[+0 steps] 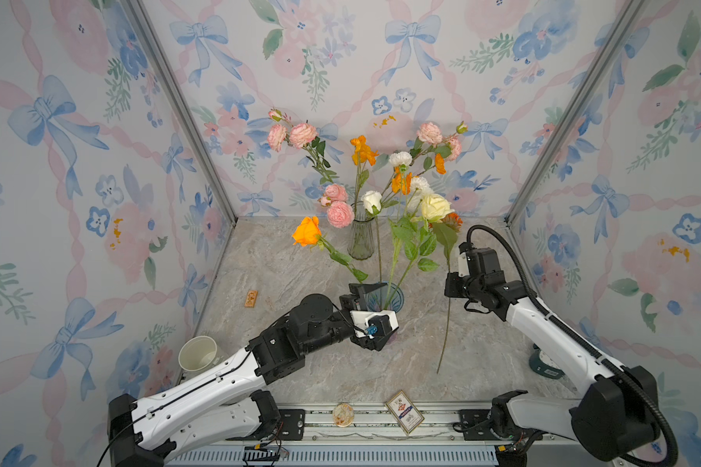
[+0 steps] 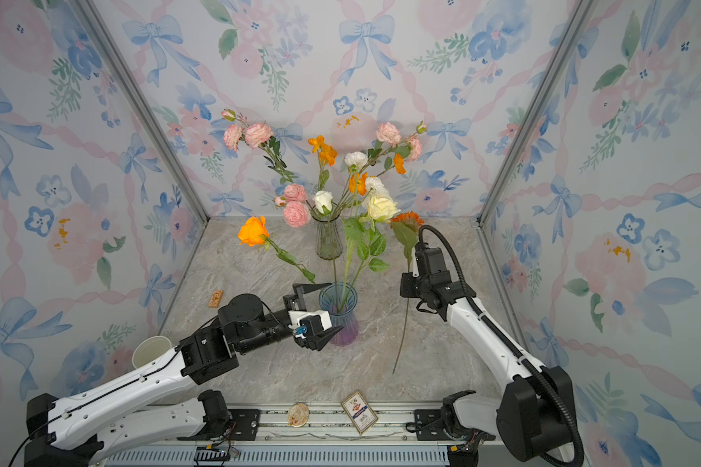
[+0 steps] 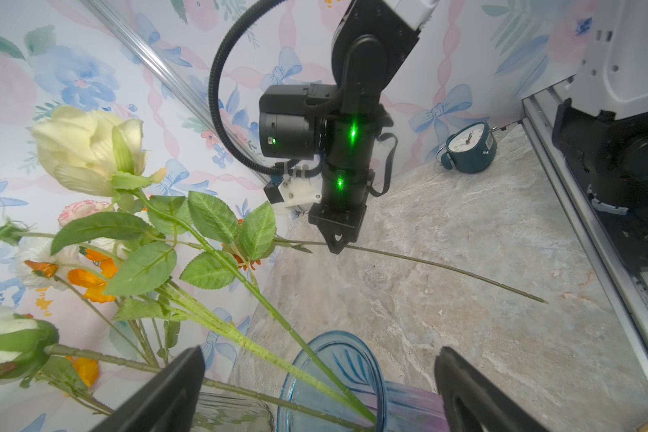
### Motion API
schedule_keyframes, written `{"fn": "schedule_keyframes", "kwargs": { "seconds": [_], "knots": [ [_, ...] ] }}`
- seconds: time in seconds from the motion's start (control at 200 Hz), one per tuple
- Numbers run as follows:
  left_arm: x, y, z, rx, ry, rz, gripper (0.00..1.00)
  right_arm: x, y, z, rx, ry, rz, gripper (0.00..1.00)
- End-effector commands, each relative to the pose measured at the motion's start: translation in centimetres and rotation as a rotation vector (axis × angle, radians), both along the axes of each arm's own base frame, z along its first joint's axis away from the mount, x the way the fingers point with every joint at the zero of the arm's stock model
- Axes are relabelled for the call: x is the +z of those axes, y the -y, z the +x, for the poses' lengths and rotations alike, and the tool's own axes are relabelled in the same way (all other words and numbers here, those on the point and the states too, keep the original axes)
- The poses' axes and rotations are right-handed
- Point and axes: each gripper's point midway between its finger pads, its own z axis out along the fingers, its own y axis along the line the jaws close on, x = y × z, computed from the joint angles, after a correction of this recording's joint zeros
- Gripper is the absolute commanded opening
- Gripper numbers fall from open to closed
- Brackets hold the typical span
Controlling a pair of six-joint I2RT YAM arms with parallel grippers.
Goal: Arrange flowers in a vase
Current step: Pick up the flower from the top-center of the table, then place the flower in the vase.
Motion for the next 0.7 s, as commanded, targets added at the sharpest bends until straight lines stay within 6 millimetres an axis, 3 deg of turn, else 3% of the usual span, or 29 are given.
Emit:
{"fn": "schedule_keyframes", "kwargs": {
  "seconds": [0.0,0.2,0.43,0.57,0.695],
  "knots": [
    [0.9,-0.4,-0.1,-0.008,-0.003,-0.04,0.98,3.5,1.1,-0.7,-0.056,0.144,-0.011,0.0],
    [1.8,-1.4,0.4,0.022,0.017,-0.064,0.98,10.2,1.6,-3.4,-0.053,0.354,-0.056,0.0],
    [2.4,-2.0,0.6,0.031,0.022,-0.08,0.98,15.6,1.6,-6.5,-0.026,0.539,-0.065,0.0],
    [2.4,-1.9,0.5,0.023,0.019,-0.083,0.98,18.3,0.8,-8.2,0.028,0.651,-0.024,0.0],
    [2.2,-1.7,0.5,0.016,0.014,-0.08,0.98,22.1,-0.5,-9.7,0.101,0.771,0.019,0.0]
  ]
}}
